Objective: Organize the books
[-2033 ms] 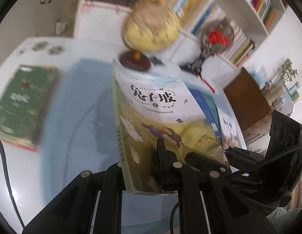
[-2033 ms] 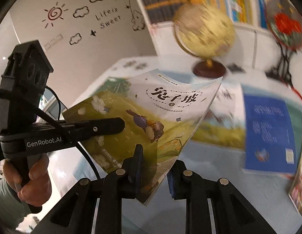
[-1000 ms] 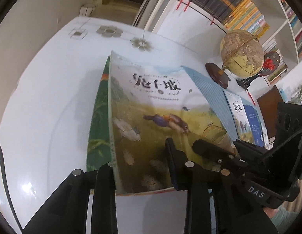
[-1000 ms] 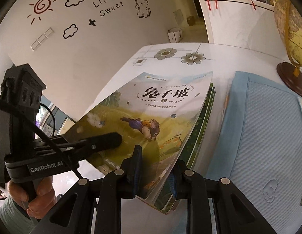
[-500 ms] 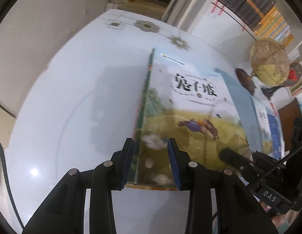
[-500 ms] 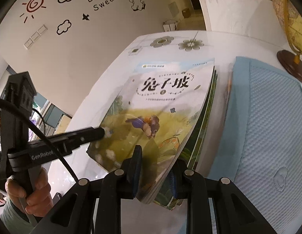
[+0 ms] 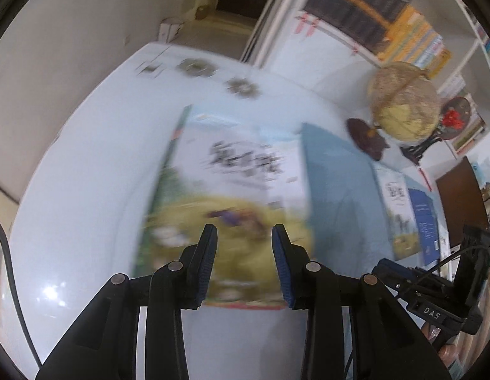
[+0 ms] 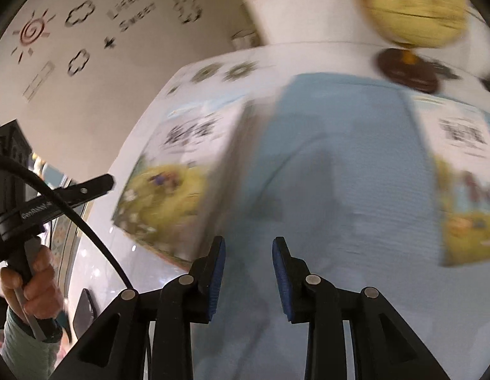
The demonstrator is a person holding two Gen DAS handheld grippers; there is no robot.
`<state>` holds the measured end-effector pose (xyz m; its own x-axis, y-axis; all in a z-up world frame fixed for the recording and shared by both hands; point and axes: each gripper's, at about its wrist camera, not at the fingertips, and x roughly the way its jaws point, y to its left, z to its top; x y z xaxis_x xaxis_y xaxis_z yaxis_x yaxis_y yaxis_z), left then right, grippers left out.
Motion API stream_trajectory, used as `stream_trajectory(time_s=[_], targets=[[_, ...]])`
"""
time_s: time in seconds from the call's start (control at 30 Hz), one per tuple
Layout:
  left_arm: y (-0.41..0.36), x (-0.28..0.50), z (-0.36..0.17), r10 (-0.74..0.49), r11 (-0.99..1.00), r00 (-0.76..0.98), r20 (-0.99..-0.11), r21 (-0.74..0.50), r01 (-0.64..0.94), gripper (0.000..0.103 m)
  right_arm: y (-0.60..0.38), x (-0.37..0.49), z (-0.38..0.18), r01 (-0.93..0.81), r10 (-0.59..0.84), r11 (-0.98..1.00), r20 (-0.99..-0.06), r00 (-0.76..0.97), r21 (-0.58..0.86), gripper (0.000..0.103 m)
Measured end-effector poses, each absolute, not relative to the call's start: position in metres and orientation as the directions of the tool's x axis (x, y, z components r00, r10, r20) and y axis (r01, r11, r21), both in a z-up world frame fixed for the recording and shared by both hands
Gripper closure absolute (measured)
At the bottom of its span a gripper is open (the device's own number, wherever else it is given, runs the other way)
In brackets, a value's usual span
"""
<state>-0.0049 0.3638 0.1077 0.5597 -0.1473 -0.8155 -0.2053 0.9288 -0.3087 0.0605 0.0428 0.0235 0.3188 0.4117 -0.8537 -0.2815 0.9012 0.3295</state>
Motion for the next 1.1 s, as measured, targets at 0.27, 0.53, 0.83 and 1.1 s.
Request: stream_trajectory(time_s=[0.27,0.53,0.83,1.1], targets=[[0.224,0.03,0.118,-0.239,0.929,0.56,-0.793,-0.355,-0.106,0.037,-0.107,0.073,0.027,-0.133,0.343,0.939,-0.859,0.379,0.316,0.056],[0.097,0.097,0.063,-0.254,0.937,0.466,-0.848,-0.335,-0.099,0.037,-0.197,0.092,-0.011,-0.121,0.33,0.944,-0.895,0.3,0.308,0.056],[0.069,0.122,0.026,-0.213,0.932,0.411,-0.887,-0.31,-0.186,0.037,-0.188,0.119,-0.015,-0.22,0.247,0.959,-0.913,0.326,0.18,0.055],[0.072,0.141,0.026,-0.207,0.94,0.42,-0.884,-0.299,-0.165,0.037,-0.186,0.172,-0.014,-0.2,0.211,0.969,-0.907,0.363,0.145,0.055]])
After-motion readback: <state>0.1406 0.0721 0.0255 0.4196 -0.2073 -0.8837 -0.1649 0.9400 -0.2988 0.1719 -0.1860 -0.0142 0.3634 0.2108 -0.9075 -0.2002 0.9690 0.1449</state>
